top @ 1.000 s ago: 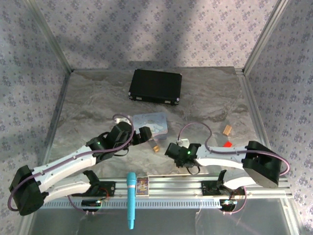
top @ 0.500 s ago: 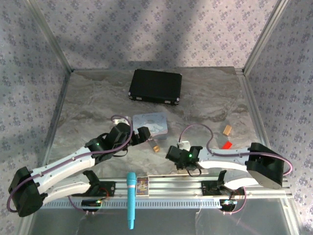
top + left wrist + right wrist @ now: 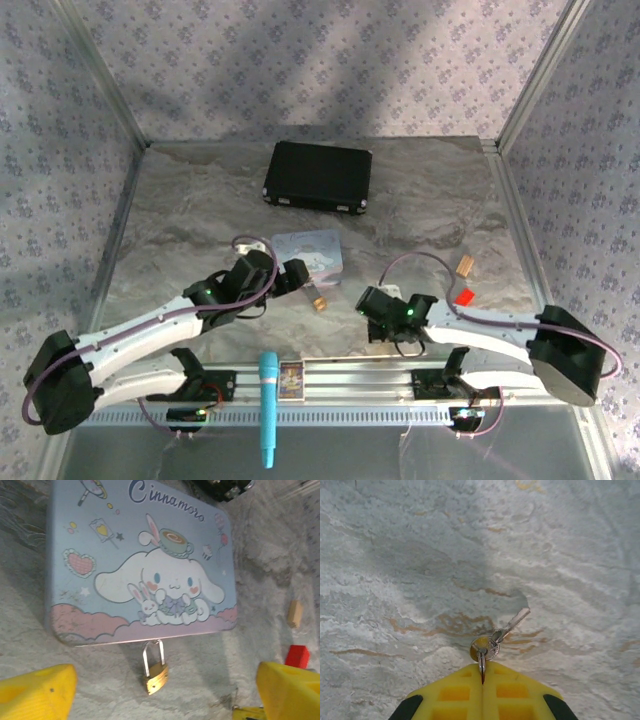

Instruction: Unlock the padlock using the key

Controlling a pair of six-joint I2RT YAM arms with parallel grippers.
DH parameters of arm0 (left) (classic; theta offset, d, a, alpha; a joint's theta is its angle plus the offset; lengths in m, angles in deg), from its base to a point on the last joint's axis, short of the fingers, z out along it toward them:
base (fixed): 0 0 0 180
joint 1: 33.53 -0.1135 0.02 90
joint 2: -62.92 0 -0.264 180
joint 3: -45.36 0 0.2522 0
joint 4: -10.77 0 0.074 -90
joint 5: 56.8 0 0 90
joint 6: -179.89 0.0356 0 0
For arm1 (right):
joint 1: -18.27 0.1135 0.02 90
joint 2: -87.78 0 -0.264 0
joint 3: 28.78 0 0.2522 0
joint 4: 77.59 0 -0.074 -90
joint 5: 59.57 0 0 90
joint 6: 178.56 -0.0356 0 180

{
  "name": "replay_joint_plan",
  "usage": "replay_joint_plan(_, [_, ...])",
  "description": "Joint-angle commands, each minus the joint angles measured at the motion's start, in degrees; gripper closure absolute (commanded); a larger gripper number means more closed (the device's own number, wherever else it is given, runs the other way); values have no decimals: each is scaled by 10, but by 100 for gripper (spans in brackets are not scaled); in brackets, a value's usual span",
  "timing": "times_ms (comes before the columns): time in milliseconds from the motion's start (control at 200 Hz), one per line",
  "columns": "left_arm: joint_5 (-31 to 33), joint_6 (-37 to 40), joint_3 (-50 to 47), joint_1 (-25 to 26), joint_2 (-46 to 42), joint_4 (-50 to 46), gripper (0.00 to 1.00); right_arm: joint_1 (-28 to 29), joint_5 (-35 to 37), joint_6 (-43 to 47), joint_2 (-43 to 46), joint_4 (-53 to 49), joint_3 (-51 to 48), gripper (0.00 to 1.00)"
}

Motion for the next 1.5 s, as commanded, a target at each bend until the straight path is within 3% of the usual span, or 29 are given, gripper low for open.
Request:
replay_joint_plan(0, [-2, -31, -15, 5, 1, 72, 15, -34, -32, 64, 47, -25, 1, 100])
replay_joint_plan(245, [-56, -147, -23, 6, 49, 195, 21, -104, -119, 198, 94, -17, 45, 100])
replay_joint_plan(335, [-80, -186, -17, 13, 76, 253, 23, -109, -151, 236, 96, -5, 72, 100])
replay_joint_plan(555, [-123, -219, 34, 30, 130, 269, 31, -100, -230, 296, 97, 62, 107, 100])
replay_joint_plan(795, [-156, -247, 40, 38, 168, 311, 40, -80, -243, 312, 101, 114, 108, 100])
replay_joint_plan(1014, [-201, -246, 62, 50, 209, 338, 46, -61, -209, 339, 101, 101, 122, 100])
replay_joint_plan(1229, [-200, -252, 60, 60, 219, 330, 62, -62, -178, 326, 116, 120, 107, 100])
replay_joint_plan(1494, [-188, -256, 47, 60, 211, 327, 100, -63, -157, 326, 135, 111, 98, 100])
